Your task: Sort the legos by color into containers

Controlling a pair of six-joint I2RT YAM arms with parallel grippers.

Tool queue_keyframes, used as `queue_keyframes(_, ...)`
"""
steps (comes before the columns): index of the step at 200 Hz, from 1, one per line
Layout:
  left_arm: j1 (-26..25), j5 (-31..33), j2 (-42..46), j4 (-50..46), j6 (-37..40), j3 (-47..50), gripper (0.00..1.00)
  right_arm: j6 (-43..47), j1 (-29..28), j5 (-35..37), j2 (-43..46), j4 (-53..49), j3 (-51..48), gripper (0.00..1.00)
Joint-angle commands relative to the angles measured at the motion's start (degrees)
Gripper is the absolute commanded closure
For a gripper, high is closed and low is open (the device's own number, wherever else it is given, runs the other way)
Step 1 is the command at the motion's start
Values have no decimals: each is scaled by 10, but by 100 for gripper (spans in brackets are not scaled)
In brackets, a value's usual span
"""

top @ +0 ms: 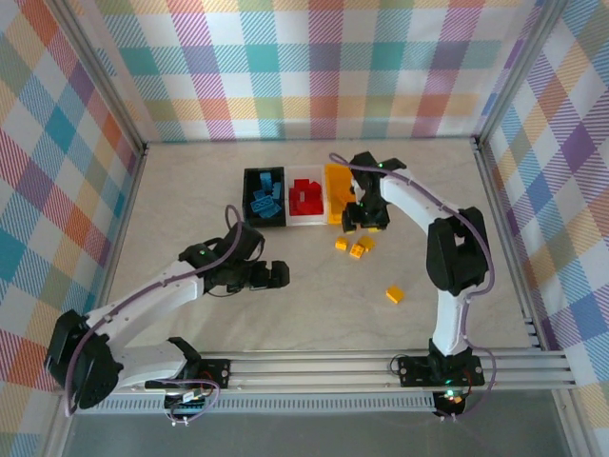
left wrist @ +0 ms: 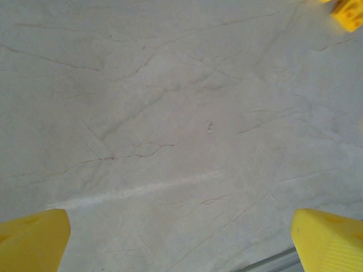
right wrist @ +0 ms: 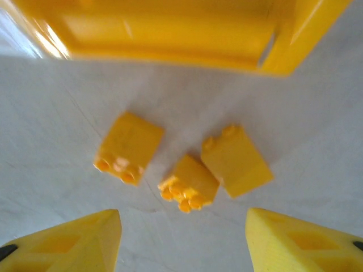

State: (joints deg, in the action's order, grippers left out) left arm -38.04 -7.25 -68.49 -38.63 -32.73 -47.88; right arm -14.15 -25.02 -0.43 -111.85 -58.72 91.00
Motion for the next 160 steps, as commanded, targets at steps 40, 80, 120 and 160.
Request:
queue_keyframes(40, 5, -18, -57, -6, 27, -51, 0, -29, -35, -22, -20, 51, -8, 40)
queue_keyframes(80, 8, -9, -32, -24, 27, -35, 0, -28, -48, -17, -70, 54, 35, 39)
queue_keyframes(120, 19, -11, -9, -30, 21, -12, 0, -29, -48, 3, -110, 46, 68, 38)
queue_keyframes(160, 29, -17, -2, -33, 25, -5, 0, -32, -48, 14, -135, 35, 86, 38)
